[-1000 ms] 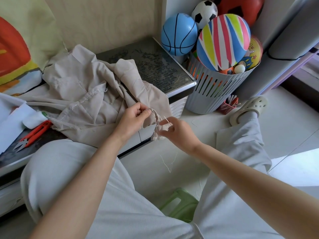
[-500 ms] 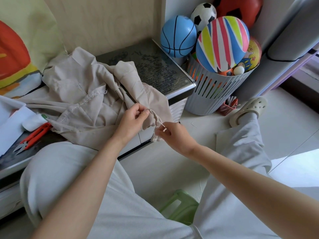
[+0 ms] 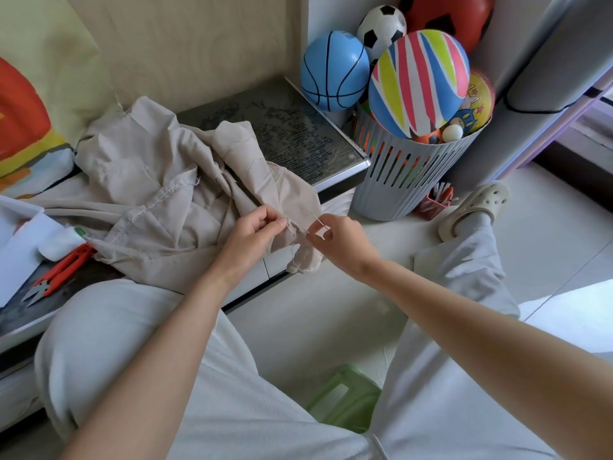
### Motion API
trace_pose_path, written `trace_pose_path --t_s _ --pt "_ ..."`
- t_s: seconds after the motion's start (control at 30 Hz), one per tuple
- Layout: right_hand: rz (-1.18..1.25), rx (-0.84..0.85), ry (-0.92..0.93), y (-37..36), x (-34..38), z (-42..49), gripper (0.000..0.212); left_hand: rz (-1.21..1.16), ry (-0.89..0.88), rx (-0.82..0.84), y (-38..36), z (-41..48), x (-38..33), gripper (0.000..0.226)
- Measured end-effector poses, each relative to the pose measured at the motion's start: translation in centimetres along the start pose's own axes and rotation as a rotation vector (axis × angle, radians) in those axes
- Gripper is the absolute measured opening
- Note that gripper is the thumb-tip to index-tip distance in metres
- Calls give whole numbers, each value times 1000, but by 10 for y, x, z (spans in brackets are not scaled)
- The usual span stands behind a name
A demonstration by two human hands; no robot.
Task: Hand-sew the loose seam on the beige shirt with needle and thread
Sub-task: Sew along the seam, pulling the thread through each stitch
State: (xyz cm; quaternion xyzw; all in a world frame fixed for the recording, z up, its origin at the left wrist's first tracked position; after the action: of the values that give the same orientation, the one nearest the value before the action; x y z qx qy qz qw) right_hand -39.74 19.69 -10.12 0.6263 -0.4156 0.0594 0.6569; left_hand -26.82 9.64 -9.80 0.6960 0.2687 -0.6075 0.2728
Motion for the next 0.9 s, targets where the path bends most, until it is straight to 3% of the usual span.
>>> trace_pose_path --t_s 0.13,0.27,0.4,0.63,0.9 --pt "-165 57 60 21 -7 6 16 79 5 9 1 2 4 14" --pt "-374 181 87 30 -14 9 18 407 -74 -20 2 4 11 8" --pt "-475 149 99 29 -15 11 20 503 -123 -43 -3 3 9 12" --pt "-417 111 53 20 -17 16 19 543 -168 -34 -2 2 9 1" --pt "-202 76 -56 7 -25 18 20 458 -89 -14 -2 2 13 5"
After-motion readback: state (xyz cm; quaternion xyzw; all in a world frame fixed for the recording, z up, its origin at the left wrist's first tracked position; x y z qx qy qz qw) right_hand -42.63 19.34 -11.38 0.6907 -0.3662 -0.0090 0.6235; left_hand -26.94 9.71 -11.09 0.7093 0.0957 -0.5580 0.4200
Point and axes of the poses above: each hand's wrist, its own z-axis towards the middle knuckle, its own y-axis out of the back of the hand, x = y × z, the point moved 3 cm from there along z, towards the middle knuckle, and after that the axes turned 7 degrees about -z, right-handed, at the moved point
